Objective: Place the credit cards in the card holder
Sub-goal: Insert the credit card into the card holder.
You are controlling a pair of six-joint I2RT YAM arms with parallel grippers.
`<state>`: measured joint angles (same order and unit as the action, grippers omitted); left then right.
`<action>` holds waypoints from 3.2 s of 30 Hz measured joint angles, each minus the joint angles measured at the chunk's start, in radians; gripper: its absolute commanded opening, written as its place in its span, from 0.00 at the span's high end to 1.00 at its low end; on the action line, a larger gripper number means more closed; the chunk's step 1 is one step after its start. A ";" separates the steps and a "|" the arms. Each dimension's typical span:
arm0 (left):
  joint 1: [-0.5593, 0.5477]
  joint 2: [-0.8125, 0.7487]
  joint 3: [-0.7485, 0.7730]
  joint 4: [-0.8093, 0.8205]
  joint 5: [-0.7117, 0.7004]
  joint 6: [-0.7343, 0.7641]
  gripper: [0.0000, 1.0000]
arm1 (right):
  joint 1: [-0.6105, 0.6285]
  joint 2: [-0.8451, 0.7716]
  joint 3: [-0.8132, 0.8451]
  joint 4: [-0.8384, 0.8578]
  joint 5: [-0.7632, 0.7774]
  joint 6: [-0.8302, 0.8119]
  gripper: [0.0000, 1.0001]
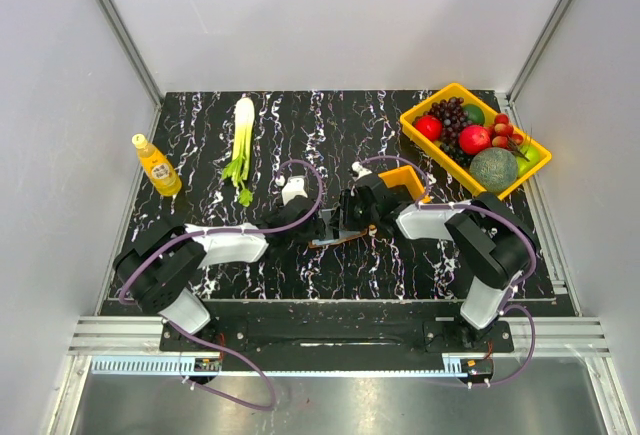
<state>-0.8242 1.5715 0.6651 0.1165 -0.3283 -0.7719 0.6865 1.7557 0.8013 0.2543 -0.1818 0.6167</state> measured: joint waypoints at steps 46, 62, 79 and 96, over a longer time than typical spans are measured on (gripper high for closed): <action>0.009 -0.005 0.000 -0.008 0.011 0.004 0.38 | 0.087 -0.021 0.081 -0.183 0.158 -0.021 0.71; 0.010 -0.007 -0.005 -0.003 0.010 0.004 0.40 | 0.088 -0.019 0.087 -0.182 0.117 -0.032 0.78; 0.016 -0.019 -0.028 0.015 0.014 0.005 0.53 | 0.095 0.013 0.138 -0.243 0.127 -0.031 0.68; 0.024 -0.060 -0.062 -0.021 0.003 -0.004 0.97 | 0.112 -0.006 0.154 -0.294 0.193 -0.037 0.49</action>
<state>-0.8001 1.5116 0.6029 0.0956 -0.3256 -0.7761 0.7986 1.7500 0.9558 -0.0395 0.0116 0.5800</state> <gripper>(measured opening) 0.207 0.466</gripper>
